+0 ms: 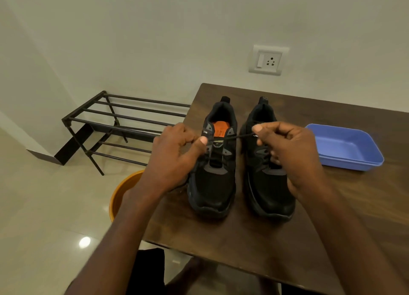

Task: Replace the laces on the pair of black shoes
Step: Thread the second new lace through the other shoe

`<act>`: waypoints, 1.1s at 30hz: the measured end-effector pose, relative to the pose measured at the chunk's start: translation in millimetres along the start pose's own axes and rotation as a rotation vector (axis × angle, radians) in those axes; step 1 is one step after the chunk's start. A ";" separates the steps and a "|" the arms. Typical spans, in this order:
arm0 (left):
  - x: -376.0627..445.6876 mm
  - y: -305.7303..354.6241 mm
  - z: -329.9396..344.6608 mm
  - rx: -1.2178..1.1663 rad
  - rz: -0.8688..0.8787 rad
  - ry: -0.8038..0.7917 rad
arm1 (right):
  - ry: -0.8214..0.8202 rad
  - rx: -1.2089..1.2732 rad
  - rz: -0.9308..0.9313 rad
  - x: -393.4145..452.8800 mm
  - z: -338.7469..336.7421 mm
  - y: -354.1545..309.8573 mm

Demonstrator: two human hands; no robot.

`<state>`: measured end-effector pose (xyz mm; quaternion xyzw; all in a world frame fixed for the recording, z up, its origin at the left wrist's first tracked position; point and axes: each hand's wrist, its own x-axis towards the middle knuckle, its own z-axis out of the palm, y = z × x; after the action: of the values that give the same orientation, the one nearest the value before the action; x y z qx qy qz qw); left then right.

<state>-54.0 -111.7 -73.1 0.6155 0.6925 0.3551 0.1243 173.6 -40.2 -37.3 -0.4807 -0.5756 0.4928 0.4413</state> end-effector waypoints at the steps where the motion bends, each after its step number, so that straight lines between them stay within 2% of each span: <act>1: 0.7 3.2 2.2 0.047 0.009 0.009 | -0.067 -0.012 -0.014 -1.7 3.1 -1.4; 4: 1.6 18.8 7.6 -0.047 0.088 0.043 | -0.270 -0.068 -0.076 -8.5 14.5 -5.7; 6: 0.8 27.3 11.6 -0.260 0.137 -0.052 | -0.321 -0.066 -0.115 -9.5 18.1 -4.9; 8: -2.9 32.8 17.2 -0.351 0.139 -0.131 | -0.280 -0.032 -0.098 -8.4 18.3 -4.7; 11: -1.6 29.3 17.9 -0.266 0.084 -0.037 | -0.121 0.009 -0.043 -4.2 13.6 0.6; 14: 0.5 19.9 12.9 -0.261 0.026 -0.031 | 0.011 -0.018 -0.023 0.0 9.3 9.4; 16: -0.6 20.1 13.1 -0.254 0.047 -0.033 | -0.025 -0.076 -0.078 0.0 11.4 10.8; 20: 0.2 25.0 16.4 -0.345 0.083 -0.056 | -0.201 -0.121 -0.207 -4.4 25.3 7.4; 23: 1.5 19.0 18.8 -0.331 0.041 -0.056 | -0.196 -0.031 -0.203 -4.6 33.7 11.1; 25: 2.0 15.4 20.1 -0.317 0.001 0.009 | -0.132 -0.198 -0.284 -1.6 37.0 18.2; 27: 3.5 13.2 22.9 -0.278 -0.019 0.051 | -0.107 -0.536 -0.423 3.1 38.8 28.0; 29: 2.8 11.3 28.7 -0.209 -0.043 0.049 | -0.140 -0.816 -0.444 5.7 43.2 34.8; 31: 0.4 12.5 35.1 -0.151 -0.076 0.065 | -0.182 -0.938 -0.398 6.2 48.9 39.1; 33: -1.8 15.5 40.2 -0.106 -0.088 0.096 | -0.227 -0.961 -0.381 6.5 53.3 42.4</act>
<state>-17.2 -99.9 -92.4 0.5594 0.7042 0.4145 0.1391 125.3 -39.3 -85.8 -0.4594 -0.8578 0.1334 0.1879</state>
